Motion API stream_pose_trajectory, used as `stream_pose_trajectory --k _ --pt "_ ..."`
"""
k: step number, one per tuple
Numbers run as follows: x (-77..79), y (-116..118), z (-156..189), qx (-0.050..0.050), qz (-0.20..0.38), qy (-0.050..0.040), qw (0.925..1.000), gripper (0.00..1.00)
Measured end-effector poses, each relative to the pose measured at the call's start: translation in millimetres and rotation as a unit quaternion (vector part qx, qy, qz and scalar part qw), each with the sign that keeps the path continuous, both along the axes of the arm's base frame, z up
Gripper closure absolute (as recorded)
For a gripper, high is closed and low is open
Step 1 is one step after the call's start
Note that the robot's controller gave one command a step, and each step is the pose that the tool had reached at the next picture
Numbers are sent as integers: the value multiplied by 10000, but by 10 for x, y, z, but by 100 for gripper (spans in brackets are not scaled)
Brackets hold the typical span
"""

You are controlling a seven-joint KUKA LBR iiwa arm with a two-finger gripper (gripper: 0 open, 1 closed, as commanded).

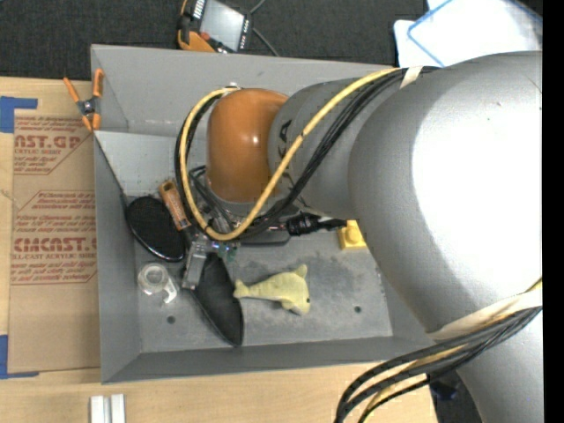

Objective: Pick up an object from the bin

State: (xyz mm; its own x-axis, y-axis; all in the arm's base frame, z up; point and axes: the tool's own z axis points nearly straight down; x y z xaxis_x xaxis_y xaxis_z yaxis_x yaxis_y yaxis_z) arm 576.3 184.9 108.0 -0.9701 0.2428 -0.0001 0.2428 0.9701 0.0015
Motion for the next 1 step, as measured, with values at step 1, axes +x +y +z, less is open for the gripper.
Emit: stream_pose_trajectory --k 1 --pt "4 -47 -380 8 798 -52 9968 0"
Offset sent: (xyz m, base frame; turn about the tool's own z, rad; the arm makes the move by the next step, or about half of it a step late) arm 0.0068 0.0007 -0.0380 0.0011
